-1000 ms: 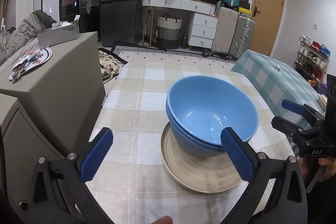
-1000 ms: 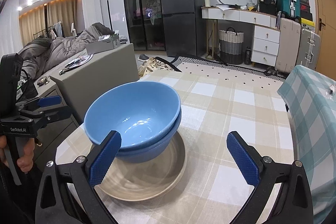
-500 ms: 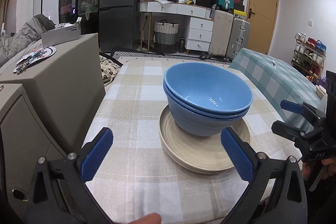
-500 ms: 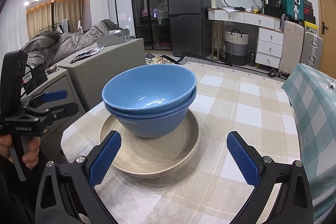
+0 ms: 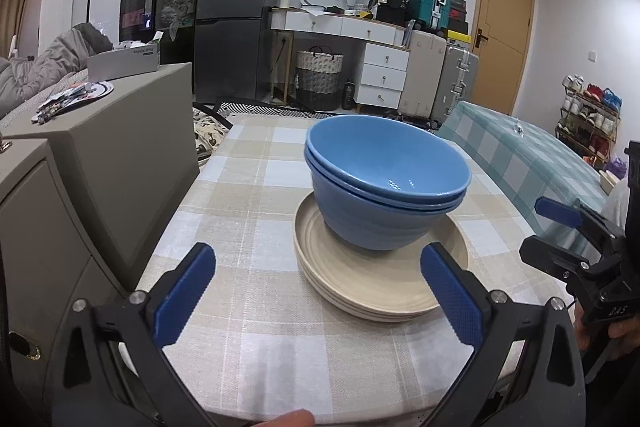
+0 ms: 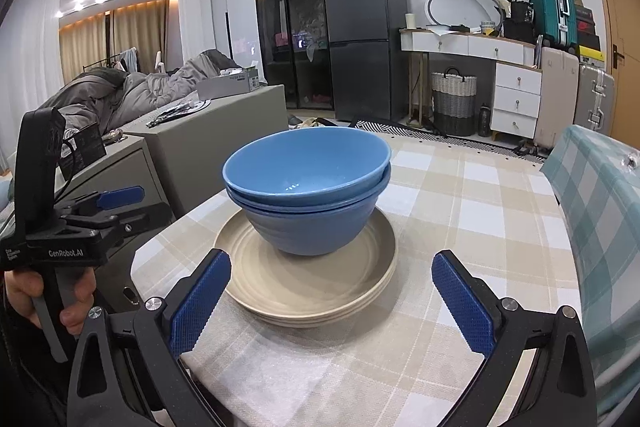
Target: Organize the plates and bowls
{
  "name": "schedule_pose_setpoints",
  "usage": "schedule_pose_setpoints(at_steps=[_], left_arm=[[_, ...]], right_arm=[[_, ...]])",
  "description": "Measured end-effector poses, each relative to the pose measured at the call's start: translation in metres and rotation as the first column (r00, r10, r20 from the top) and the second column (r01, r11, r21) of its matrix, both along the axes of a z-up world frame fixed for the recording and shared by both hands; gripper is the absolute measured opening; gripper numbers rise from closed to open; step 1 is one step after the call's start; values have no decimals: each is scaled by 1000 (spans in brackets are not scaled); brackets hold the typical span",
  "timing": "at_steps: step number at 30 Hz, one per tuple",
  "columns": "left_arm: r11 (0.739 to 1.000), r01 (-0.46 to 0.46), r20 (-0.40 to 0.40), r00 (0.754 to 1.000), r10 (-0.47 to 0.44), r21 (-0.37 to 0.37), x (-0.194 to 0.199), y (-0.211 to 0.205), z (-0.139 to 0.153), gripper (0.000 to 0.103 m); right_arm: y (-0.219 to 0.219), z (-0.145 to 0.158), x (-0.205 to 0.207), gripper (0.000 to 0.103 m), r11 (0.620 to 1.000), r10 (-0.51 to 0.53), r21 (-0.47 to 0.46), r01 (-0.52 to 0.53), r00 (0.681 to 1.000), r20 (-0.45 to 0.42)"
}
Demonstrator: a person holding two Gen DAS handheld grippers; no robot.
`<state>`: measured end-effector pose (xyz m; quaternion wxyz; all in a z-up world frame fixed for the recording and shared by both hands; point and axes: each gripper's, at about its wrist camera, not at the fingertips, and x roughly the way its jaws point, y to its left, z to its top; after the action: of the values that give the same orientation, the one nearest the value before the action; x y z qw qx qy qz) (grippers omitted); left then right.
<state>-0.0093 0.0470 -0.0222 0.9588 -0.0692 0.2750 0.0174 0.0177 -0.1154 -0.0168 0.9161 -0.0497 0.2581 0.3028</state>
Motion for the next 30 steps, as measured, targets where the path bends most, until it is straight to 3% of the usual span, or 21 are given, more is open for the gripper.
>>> schedule_pose_setpoints(at_steps=[30], left_arm=[[1000,13,10,1000,-13,-1,2,-5,5,103]], right_arm=[[3,0,-1,102,1000,15,1,-15,1000,8]])
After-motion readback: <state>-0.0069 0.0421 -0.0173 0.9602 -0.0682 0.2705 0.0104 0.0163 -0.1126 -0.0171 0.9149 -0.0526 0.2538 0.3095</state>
